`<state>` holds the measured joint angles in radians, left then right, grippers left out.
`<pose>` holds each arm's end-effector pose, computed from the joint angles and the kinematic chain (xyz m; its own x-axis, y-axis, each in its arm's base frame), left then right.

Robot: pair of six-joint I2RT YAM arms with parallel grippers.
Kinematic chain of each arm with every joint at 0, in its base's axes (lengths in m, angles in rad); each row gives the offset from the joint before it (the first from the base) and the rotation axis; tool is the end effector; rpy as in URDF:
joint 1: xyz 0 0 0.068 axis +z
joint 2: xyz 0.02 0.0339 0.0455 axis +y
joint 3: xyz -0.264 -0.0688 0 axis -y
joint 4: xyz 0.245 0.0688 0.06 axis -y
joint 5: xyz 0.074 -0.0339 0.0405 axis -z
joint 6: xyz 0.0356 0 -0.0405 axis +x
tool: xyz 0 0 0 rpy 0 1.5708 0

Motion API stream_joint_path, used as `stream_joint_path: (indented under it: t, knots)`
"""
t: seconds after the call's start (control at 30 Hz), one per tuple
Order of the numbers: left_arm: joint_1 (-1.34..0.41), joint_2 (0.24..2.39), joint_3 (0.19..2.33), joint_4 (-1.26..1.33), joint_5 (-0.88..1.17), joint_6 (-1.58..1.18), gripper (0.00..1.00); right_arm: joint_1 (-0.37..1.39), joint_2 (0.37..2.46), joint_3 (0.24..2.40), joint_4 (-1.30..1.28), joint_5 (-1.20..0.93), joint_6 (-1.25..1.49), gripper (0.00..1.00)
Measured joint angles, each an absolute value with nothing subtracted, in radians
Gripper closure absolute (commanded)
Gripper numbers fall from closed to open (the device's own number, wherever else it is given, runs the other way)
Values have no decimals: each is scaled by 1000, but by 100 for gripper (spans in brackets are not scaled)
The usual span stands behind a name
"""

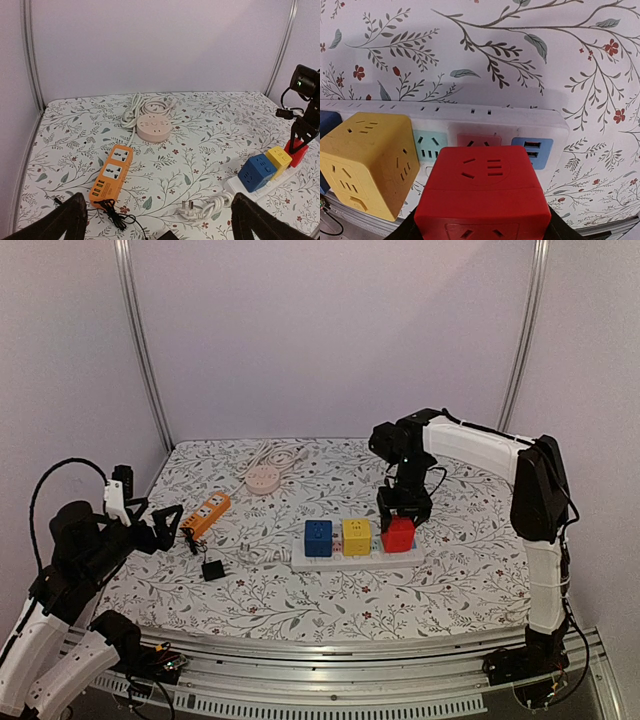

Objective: Insert the plug

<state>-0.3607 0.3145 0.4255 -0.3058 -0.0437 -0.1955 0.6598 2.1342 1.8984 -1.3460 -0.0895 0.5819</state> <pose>0.1065 -0.0385 0.2607 -0.2384 -0.1175 -0.9640 0.2714 0.9451 -0.1823 0.3236 0.2551 0.2283 -0.9952 -0.0792 0.0583 -0.0751 0.9948 0.0686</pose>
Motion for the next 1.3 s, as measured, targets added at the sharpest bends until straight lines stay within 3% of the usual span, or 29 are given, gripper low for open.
stream_joint_path:
  t: [1.3]
  knots:
    - [-357,315,426,-305,-40,-196,0,702,2153,1910,-1318,17,546,100]
